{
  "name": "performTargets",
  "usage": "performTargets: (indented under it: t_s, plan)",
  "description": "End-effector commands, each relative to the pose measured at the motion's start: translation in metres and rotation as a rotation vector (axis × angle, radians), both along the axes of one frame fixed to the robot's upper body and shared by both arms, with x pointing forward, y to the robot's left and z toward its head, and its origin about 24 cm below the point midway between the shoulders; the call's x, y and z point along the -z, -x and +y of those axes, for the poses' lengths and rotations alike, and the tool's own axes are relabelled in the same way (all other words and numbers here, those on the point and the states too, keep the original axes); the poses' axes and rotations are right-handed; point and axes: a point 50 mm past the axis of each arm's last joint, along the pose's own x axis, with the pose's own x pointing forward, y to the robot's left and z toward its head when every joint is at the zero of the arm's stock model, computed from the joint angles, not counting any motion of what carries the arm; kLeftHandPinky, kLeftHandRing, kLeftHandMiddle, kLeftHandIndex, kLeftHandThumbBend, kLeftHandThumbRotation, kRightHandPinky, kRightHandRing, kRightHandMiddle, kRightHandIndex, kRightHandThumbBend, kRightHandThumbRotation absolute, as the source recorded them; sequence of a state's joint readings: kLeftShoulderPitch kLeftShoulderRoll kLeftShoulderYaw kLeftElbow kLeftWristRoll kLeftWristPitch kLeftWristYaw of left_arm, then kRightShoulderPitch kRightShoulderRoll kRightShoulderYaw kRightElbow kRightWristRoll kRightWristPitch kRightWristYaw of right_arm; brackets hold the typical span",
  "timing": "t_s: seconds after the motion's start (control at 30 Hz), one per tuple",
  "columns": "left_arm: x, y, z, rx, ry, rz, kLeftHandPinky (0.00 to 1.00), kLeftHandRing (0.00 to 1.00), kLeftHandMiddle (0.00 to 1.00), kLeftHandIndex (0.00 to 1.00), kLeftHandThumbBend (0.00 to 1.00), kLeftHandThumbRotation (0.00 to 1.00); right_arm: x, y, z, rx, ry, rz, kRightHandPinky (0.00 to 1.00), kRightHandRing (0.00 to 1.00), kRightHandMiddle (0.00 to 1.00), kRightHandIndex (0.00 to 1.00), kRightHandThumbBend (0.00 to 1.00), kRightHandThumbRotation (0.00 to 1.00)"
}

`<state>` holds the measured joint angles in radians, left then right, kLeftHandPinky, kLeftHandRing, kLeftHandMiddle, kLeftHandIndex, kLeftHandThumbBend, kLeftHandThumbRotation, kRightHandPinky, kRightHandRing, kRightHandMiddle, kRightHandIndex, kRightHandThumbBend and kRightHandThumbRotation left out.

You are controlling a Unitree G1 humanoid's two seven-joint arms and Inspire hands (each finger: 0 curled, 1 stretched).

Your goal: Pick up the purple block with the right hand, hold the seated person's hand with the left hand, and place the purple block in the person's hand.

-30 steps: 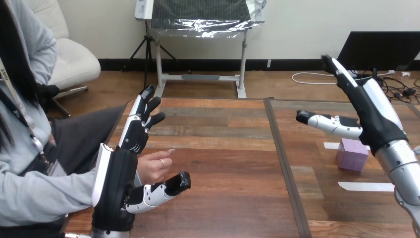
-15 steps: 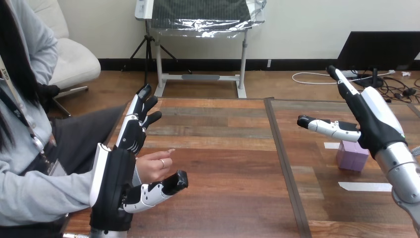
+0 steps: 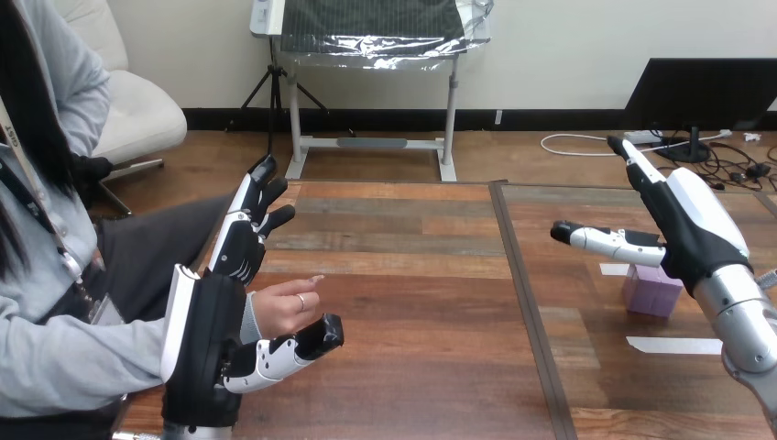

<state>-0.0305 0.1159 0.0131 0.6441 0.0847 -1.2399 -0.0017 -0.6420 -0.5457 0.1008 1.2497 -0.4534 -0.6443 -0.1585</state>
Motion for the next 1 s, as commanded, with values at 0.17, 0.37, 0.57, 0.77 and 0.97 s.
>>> performTargets:
  t_s: [0.17,0.37,0.57,0.77,0.97]
  plan:
    - [-0.014,-0.006,-0.001,0.010,0.013,-0.079,0.85,0.92,0.96,0.94,1.00,0.65,-0.034,-0.020,-0.006,0.035,0.074,-0.063,0.97,1.00,1.00,1.00,1.00,0.67]
    - [-0.013,-0.005,-0.001,0.010,0.010,-0.080,0.84,0.92,0.96,0.94,1.00,0.65,-0.031,-0.020,-0.009,0.057,0.110,-0.028,0.96,1.00,1.00,1.00,1.00,0.66]
    - [-0.013,-0.004,-0.001,0.008,0.011,-0.083,0.84,0.93,0.96,0.94,1.00,0.66,-0.028,-0.019,-0.012,0.075,0.145,-0.005,0.95,1.00,0.99,0.98,1.00,0.66]
    - [-0.013,-0.003,-0.001,0.003,0.011,-0.082,0.84,0.92,0.95,0.94,1.00,0.66,-0.023,-0.018,-0.015,0.098,0.159,0.022,0.94,0.98,0.97,0.97,1.00,0.66]
    - [-0.013,-0.001,0.000,0.005,0.015,-0.080,0.84,0.92,0.96,0.94,1.00,0.66,-0.020,-0.016,-0.018,0.113,0.162,0.043,0.93,0.97,0.97,0.96,1.00,0.65]
